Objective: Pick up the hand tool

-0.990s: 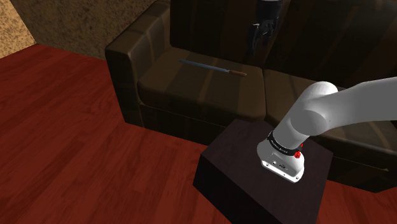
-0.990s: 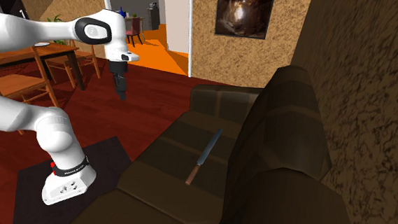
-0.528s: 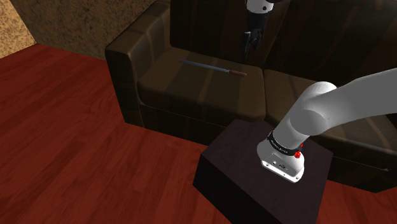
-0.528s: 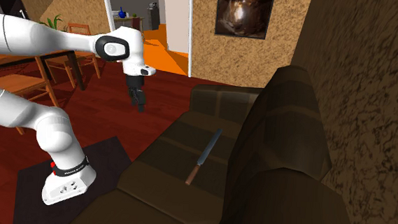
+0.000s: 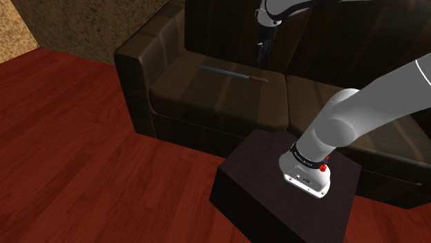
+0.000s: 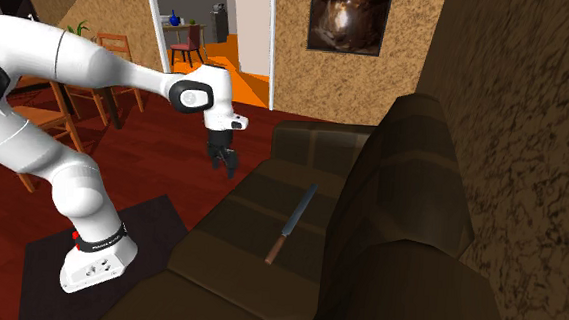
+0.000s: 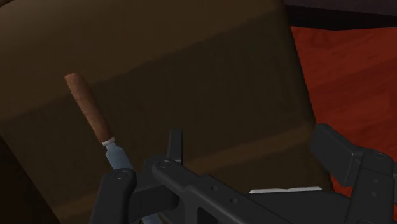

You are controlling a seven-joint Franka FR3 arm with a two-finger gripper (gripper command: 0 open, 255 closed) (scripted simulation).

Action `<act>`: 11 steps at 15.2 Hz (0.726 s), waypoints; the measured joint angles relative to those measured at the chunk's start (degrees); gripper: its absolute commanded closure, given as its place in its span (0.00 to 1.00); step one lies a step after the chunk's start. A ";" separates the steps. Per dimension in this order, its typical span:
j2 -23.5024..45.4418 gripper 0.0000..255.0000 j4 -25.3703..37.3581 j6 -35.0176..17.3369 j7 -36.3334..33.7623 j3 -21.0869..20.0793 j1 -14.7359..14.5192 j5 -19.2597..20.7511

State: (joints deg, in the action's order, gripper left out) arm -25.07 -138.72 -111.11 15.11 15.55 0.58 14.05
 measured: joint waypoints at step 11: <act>24.15 0.00 10.70 -16.22 18.18 7.50 -0.92 -6.67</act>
State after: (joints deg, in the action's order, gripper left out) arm -0.93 -128.02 -127.33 33.29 23.05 -0.34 7.38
